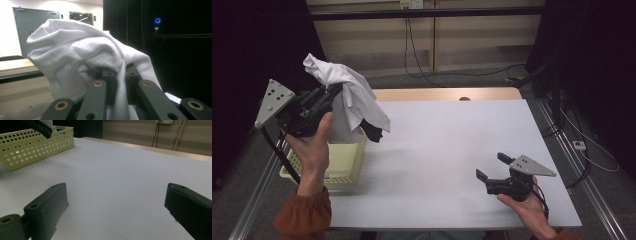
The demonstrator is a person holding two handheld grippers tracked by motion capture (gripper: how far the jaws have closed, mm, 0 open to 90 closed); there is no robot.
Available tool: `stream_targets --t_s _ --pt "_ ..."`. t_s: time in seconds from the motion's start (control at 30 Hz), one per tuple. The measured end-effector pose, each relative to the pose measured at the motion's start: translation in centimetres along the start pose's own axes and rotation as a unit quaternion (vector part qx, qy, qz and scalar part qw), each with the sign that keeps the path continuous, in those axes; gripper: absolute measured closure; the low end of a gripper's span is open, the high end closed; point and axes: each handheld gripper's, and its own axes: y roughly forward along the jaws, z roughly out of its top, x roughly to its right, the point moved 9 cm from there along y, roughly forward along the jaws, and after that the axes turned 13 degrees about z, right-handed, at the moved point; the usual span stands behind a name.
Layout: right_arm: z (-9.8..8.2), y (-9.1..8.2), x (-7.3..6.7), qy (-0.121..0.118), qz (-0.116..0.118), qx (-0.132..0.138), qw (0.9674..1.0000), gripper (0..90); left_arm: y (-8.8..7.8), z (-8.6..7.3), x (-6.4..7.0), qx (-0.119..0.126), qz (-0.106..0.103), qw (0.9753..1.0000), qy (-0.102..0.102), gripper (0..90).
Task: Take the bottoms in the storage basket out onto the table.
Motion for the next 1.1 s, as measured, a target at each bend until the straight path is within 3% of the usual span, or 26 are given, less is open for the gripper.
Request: stream_targets --t_s 0.27,0.7,1.1 --pt "0.0 0.0 0.0 0.0 0.003 0.0 1.0 4.6 1.0 0.3 1.6 -0.002 -0.019 0.9998 -0.002 83.0" --pt "0.0 0.1 0.0 0.002 0.002 0.0 1.0 4.6 2.4 -1.1 4.5 -0.022 -0.052 0.9984 0.007 83.0" --pt "0.0 0.0 0.0 0.0 0.003 0.0 1.0 4.6 2.9 -2.3 6.0 -0.041 -0.07 0.9966 0.012 83.0"
